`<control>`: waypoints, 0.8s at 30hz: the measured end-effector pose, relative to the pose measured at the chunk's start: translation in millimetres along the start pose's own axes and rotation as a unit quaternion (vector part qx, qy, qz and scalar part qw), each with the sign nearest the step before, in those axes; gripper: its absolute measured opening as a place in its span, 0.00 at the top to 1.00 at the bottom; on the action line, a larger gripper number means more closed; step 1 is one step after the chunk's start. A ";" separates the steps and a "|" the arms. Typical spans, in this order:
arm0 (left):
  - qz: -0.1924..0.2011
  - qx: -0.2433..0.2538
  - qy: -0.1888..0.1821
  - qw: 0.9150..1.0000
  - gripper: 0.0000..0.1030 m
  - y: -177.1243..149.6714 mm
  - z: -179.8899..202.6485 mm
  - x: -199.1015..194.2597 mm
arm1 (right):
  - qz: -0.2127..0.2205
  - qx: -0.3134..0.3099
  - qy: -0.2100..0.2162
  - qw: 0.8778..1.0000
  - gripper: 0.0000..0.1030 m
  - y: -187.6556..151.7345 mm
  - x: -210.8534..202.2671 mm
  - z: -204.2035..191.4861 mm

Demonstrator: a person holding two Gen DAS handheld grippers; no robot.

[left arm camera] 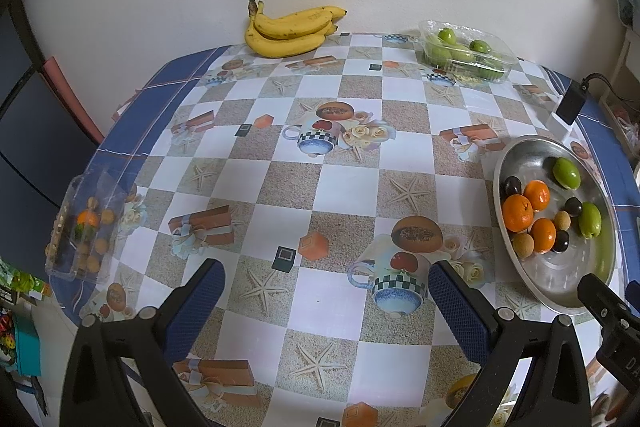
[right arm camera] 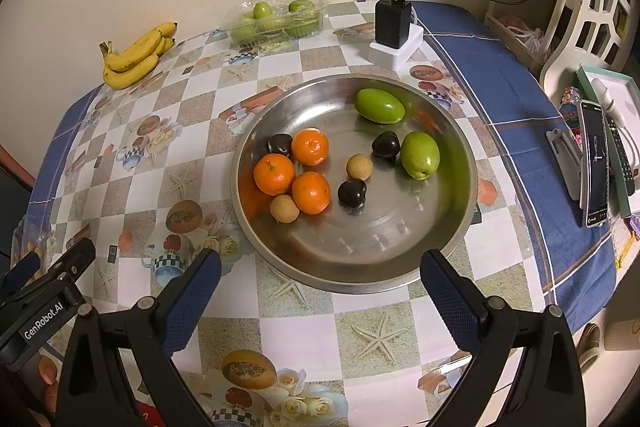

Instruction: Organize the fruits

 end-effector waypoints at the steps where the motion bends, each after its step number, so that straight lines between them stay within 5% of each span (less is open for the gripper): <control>1: 0.000 -0.001 0.000 1.000 0.00 -0.1 0.2 0.1 | 0.000 0.000 0.000 1.000 0.03 0.2 0.0 0.1; 24: -0.001 -0.001 0.000 1.000 0.00 -0.2 -0.3 1.4 | -0.001 0.001 0.000 1.000 0.03 -1.0 1.1 -0.6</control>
Point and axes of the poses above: each gripper's, at about its wrist camera, not at the fingertips, and x roughly the way its jaws point, z to its right, y to its top, the point moved 1 cm from there along x, roughly the way its jaws point, and after that the axes turned 8 degrees about y, right-handed, at the moved point
